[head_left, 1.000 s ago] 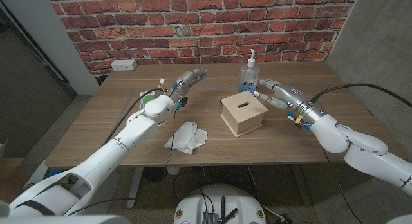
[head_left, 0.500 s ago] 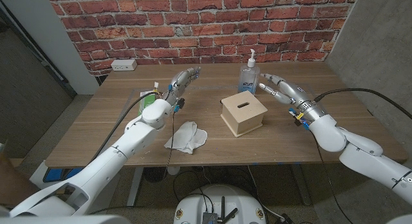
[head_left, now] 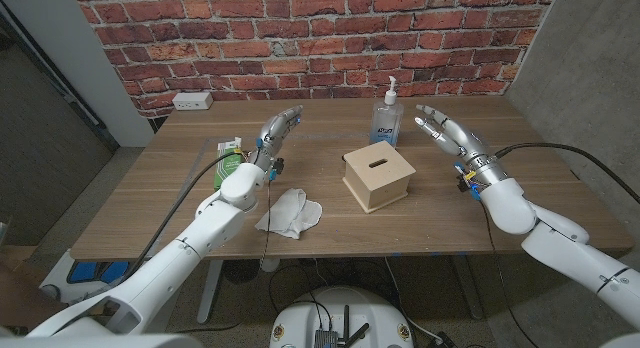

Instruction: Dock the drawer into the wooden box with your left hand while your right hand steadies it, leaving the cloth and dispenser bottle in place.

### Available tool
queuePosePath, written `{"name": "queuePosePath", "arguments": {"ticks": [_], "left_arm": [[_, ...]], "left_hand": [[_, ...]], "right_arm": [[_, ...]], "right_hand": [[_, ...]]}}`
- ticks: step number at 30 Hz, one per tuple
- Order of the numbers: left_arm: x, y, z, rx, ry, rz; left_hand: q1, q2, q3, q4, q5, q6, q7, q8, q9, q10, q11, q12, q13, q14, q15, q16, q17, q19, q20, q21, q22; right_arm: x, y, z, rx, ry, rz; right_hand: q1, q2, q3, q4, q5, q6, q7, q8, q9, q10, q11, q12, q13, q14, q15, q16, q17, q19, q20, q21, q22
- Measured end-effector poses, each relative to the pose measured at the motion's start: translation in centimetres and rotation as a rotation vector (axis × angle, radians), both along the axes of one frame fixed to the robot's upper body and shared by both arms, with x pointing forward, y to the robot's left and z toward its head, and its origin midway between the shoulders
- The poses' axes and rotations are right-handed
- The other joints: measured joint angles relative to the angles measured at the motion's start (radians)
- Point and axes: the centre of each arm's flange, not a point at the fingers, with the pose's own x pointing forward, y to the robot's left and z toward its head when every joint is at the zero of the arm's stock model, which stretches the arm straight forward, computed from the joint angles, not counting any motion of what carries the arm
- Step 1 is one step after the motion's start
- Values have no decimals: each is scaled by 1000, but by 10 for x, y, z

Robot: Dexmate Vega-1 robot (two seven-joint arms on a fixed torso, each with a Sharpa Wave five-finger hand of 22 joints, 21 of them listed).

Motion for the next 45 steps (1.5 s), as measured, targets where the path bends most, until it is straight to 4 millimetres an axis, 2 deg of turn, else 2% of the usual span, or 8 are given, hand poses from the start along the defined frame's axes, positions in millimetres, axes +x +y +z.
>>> {"name": "queuePosePath", "arguments": {"ticks": [14,18,22,27,32,36,39,45], "left_arm": [[2,8,-8,-48,-50,30],[0,11,-11,-61,-60,42],[-1,15,-18,-73,-57,52],[-2,21,-24,-77,-51,61],[-1,28,-29,-79,-41,61],[2,33,-33,-79,-31,50],[5,37,-36,-79,-25,44],[12,43,-37,-74,-18,29]], "left_hand": [[-1,-1,8,3,0,-30,-5,-4,5,-25,0,0,-2,-26,-6,0,0,-14,3,0,2],[-20,-7,1,16,0,-32,-7,-4,5,-40,-1,0,-2,-40,-3,0,2,-25,3,0,2],[-46,-14,-4,32,0,-71,-15,-8,2,-66,-3,0,-2,-65,-10,0,2,-43,3,-5,2],[-73,-23,-3,45,0,-116,-25,-8,2,-100,-15,0,-2,-103,-14,0,2,-89,3,-9,2],[-95,-34,-7,54,0,-170,-32,-8,-2,-147,-23,0,-2,-142,-18,0,2,-148,5,-12,2],[-110,-41,-9,56,0,-199,-38,-8,-2,-174,-20,0,-7,-165,-17,0,-1,-182,6,-12,2],[-119,-42,-11,65,0,-211,-39,-8,-2,-187,-20,0,-7,-177,-15,0,-1,-198,10,-12,2],[-139,-52,-17,73,0,-243,-37,-11,-2,-206,-13,0,-7,-197,-9,0,2,-221,10,-12,2]], "right_arm": [[6,-15,8,182,55,64],[8,-18,8,220,76,86],[14,-22,9,293,105,123],[19,-24,12,343,131,160],[26,-25,13,398,160,199],[31,-24,13,429,188,223],[37,-24,14,457,215,248],[48,-23,14,492,255,290]], "right_hand": [[0,0,-3,3,0,-24,23,-8,0,-16,16,0,0,-4,4,0,6,0,0,-6,0],[0,0,-8,8,0,-45,30,-12,0,-26,18,-5,0,-13,5,0,7,-4,4,-6,0],[-8,-8,-12,12,0,-58,31,-16,0,-38,24,-8,0,-19,11,-4,7,-8,1,-10,0],[-19,-8,-16,16,0,-65,36,-16,0,-44,25,-8,0,-23,16,-4,12,-19,0,-14,0],[-20,-9,-26,26,0,-83,26,-16,0,-68,20,-12,0,-45,13,-12,12,-48,3,-20,2],[-27,-16,-37,36,0,-106,23,-16,-2,-85,9,-12,0,-56,12,-17,12,-75,5,-21,3],[-27,-16,-42,42,0,-114,32,-16,-2,-97,7,-12,0,-68,15,-19,12,-88,2,-21,3],[-31,-12,-49,48,0,-124,31,-16,-2,-103,13,-12,0,-84,10,-25,17,-101,4,-21,3]]}}
